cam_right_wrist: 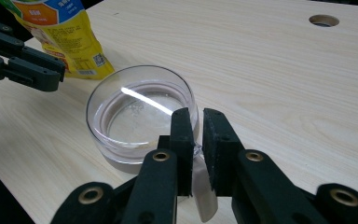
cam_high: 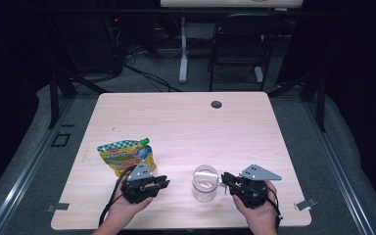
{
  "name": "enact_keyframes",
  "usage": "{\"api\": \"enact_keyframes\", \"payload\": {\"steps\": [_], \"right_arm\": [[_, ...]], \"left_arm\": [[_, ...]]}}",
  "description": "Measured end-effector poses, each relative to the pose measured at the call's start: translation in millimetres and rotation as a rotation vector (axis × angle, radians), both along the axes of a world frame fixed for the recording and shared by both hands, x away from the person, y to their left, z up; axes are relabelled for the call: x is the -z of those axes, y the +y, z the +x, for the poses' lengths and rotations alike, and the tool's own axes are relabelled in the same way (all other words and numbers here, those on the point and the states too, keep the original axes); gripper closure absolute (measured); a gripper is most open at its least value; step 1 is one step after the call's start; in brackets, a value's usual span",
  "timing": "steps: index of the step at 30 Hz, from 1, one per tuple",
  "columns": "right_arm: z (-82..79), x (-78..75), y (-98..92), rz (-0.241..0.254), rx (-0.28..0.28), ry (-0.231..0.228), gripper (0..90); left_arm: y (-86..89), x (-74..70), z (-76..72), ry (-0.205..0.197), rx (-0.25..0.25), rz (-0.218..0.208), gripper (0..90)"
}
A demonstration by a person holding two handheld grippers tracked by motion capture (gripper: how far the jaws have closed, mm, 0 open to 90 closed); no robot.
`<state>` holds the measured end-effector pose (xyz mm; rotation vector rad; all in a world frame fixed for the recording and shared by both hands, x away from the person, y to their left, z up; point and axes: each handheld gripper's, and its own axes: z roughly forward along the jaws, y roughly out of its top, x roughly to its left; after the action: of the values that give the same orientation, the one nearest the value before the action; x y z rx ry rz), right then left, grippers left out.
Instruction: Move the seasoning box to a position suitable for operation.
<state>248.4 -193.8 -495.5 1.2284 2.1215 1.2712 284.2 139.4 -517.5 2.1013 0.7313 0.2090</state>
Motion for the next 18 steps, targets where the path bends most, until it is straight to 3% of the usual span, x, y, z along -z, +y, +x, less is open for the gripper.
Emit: {"api": "enact_keyframes", "payload": {"steps": [10,18], "right_arm": [[-1.5,4.7,-2.9,0.014,-0.008,0.001,85.0],[-3.5,5.8,-2.0,0.010,-0.010,-0.013,86.9]], "left_arm": [[-28.3,-0.9,2.2,-0.002,0.061,0.005,88.3],[-44.5,1.2,4.1,0.008,0.096,-0.001,90.0]]}}
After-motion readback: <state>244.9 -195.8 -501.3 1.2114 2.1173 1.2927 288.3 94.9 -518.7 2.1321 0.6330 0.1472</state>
